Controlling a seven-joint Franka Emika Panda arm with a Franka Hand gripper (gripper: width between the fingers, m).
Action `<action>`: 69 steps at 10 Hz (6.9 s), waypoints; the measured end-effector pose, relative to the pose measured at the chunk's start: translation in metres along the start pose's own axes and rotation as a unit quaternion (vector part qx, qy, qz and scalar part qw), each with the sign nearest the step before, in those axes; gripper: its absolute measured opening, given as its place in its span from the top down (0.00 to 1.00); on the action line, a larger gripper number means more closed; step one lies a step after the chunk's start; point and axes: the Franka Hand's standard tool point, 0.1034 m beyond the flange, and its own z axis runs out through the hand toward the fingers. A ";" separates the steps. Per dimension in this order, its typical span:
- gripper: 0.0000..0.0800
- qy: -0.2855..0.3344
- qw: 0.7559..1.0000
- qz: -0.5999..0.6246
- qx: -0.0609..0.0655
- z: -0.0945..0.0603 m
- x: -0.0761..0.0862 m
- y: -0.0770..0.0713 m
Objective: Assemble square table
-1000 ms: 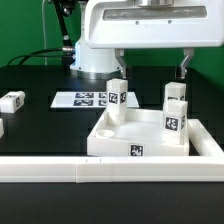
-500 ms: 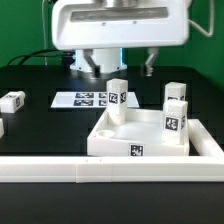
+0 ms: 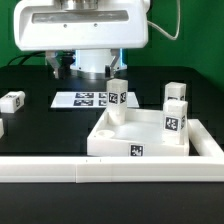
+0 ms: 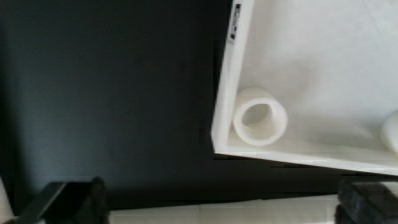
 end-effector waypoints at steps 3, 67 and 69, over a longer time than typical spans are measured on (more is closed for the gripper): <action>0.19 -0.011 0.999 0.031 -0.008 0.006 -0.015 0.045; 0.64 -0.146 0.989 0.035 -0.009 0.011 -0.035 0.129; 0.64 -0.095 0.995 0.037 -0.021 0.012 -0.032 0.134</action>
Offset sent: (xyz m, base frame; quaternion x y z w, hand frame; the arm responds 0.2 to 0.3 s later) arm -0.0478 -0.0654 -0.0174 -0.0016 -0.0364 0.0486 0.9982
